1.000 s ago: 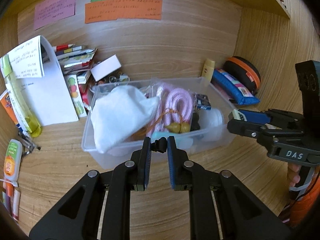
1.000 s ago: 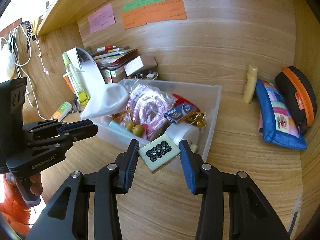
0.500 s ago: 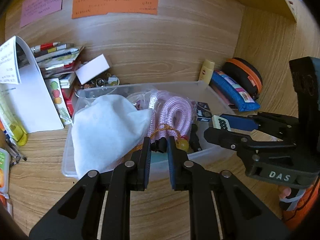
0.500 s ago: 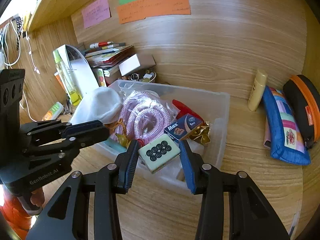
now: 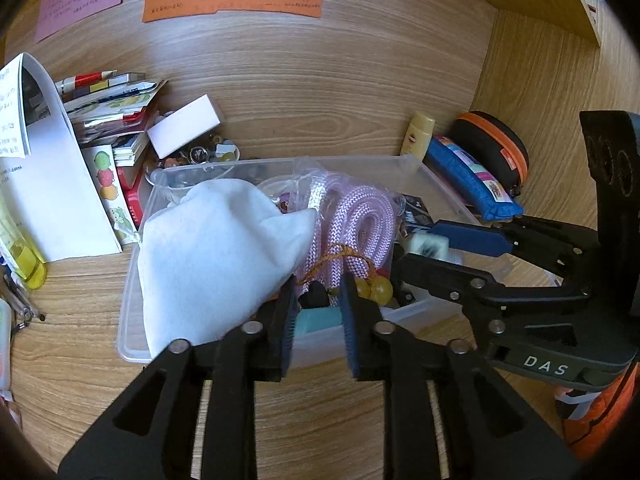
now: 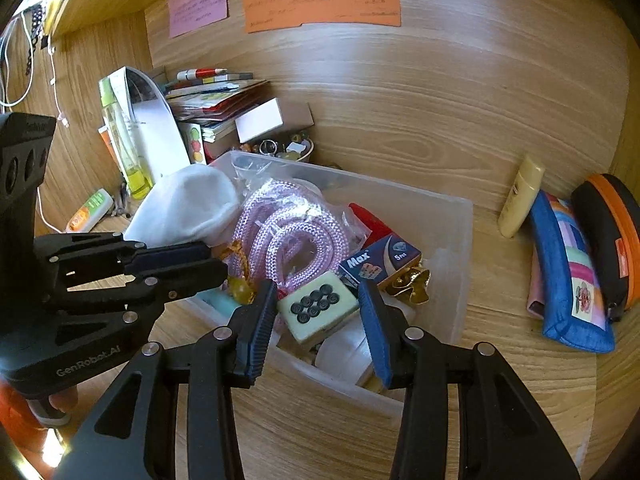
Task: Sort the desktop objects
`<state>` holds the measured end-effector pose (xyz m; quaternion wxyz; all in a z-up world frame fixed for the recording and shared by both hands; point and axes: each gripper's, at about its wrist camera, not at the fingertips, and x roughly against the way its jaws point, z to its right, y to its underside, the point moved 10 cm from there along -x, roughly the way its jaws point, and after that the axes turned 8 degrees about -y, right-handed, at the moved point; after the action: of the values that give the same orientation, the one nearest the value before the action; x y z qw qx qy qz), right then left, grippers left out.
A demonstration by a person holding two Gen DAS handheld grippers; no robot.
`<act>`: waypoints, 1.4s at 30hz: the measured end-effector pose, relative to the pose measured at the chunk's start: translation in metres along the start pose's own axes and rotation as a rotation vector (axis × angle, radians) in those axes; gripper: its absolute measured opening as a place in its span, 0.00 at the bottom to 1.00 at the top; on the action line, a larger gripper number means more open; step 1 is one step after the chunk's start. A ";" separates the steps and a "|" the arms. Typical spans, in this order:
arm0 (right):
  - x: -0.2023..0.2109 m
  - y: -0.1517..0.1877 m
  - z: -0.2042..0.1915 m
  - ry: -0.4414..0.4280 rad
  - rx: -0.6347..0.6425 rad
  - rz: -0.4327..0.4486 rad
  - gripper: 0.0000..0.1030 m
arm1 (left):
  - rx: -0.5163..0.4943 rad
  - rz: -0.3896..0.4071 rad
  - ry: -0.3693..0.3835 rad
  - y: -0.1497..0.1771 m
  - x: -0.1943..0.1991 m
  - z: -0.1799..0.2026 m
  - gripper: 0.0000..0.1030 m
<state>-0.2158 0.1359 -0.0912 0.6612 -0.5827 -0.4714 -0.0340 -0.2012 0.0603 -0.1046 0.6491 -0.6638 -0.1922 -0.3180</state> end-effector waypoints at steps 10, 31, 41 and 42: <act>0.015 -0.002 -0.003 0.007 -0.006 0.026 0.44 | 0.005 0.018 -0.023 0.002 0.010 0.000 0.51; 0.065 0.008 0.008 0.040 -0.089 0.085 0.82 | 0.010 0.131 -0.152 0.001 0.064 -0.002 0.92; 0.098 0.012 -0.001 0.149 -0.046 0.144 0.93 | 0.054 0.195 -0.235 0.006 0.100 -0.016 0.97; 0.102 0.011 -0.003 0.160 -0.043 0.157 0.97 | 0.061 0.206 -0.244 0.007 0.105 -0.016 0.98</act>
<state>-0.1513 0.1887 -0.0313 0.6846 -0.6274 -0.3692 -0.0386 -0.1232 0.0270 -0.0402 0.6700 -0.6936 -0.2102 -0.1610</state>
